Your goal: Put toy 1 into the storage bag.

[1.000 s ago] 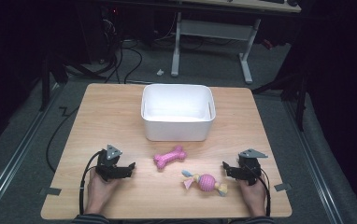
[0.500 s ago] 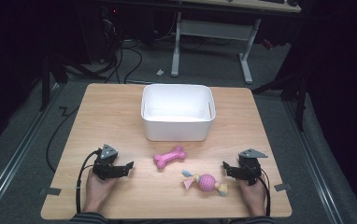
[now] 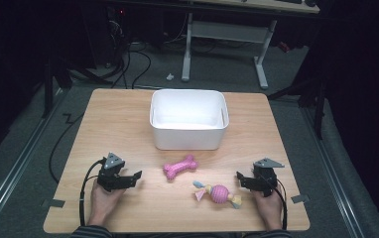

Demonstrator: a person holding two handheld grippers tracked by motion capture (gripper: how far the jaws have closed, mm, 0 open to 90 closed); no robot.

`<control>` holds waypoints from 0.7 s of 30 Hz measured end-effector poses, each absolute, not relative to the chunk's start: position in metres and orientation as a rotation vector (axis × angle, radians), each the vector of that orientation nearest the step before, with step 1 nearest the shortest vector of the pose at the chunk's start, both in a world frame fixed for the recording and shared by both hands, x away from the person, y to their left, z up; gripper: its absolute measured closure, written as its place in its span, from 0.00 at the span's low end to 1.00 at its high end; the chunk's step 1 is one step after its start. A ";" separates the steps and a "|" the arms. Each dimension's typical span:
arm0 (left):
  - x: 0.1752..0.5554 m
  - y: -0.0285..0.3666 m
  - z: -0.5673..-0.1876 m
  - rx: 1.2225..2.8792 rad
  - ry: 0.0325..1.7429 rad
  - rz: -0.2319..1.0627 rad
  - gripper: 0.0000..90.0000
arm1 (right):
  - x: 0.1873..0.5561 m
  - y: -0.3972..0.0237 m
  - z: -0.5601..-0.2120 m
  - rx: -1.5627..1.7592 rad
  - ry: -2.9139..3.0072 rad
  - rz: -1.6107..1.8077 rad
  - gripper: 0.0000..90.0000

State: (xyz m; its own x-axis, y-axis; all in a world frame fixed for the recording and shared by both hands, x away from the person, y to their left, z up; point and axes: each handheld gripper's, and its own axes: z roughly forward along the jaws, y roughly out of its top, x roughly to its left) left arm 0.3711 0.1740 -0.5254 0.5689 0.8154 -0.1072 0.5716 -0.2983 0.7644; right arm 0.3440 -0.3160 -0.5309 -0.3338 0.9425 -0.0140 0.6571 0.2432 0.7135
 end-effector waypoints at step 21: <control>0.368 0.143 -0.496 2.027 0.978 0.339 0.24 | 0.344 -0.316 -0.531 1.457 2.078 0.859 0.25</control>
